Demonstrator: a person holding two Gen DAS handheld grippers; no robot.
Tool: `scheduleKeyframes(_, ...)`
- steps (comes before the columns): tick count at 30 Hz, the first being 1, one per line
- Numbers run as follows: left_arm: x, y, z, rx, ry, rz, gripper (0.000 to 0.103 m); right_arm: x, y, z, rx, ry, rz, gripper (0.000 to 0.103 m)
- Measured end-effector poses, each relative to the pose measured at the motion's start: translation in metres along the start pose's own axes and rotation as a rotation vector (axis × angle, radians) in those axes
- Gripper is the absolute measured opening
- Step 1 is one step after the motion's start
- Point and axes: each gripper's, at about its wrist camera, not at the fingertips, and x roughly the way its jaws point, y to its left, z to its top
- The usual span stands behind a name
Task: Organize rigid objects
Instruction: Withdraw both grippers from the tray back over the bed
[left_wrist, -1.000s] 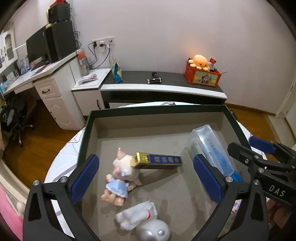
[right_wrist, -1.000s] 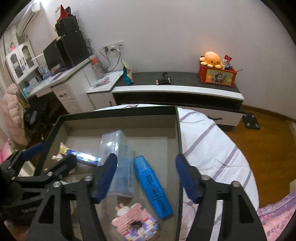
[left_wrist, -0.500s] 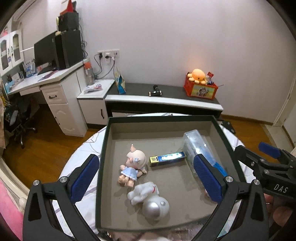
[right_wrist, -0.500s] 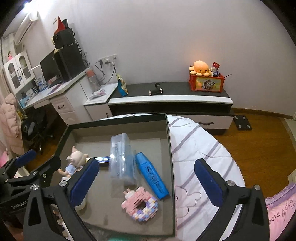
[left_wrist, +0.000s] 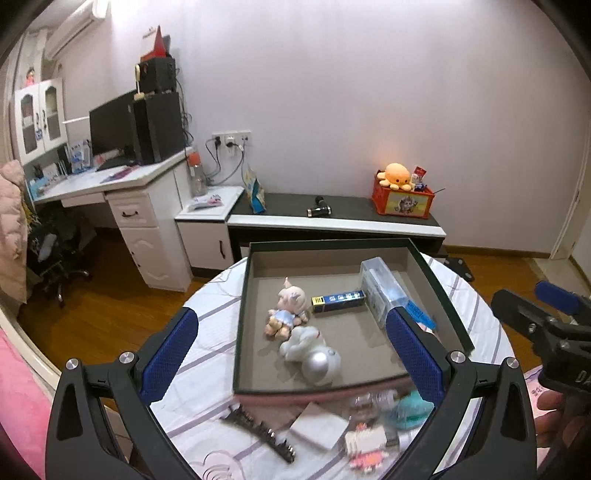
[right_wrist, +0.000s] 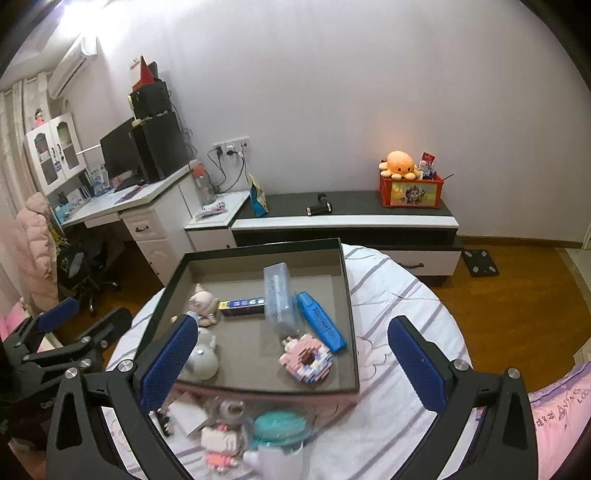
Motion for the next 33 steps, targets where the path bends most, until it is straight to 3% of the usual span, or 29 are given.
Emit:
scheduleKeyframes(11, -0.072, 0.008, -0.020, -0.024, -0.091, 0.014, 0.103, -0.064, 0.010, -0.039, 0.004, -0.080, -0.003, 0.103)
scheduleKeyframes(21, -0.106, 0.013, -0.050, -0.071, -0.088, 0.000, 0.103, -0.101, 0.014, -0.083, -0.006, -0.088, -0.018, 0.103)
scheduleKeyframes(33, -0.143, 0.013, -0.087, -0.090, -0.089, 0.004, 0.103, -0.139, 0.027, -0.112, -0.051, -0.110, -0.015, 0.103)
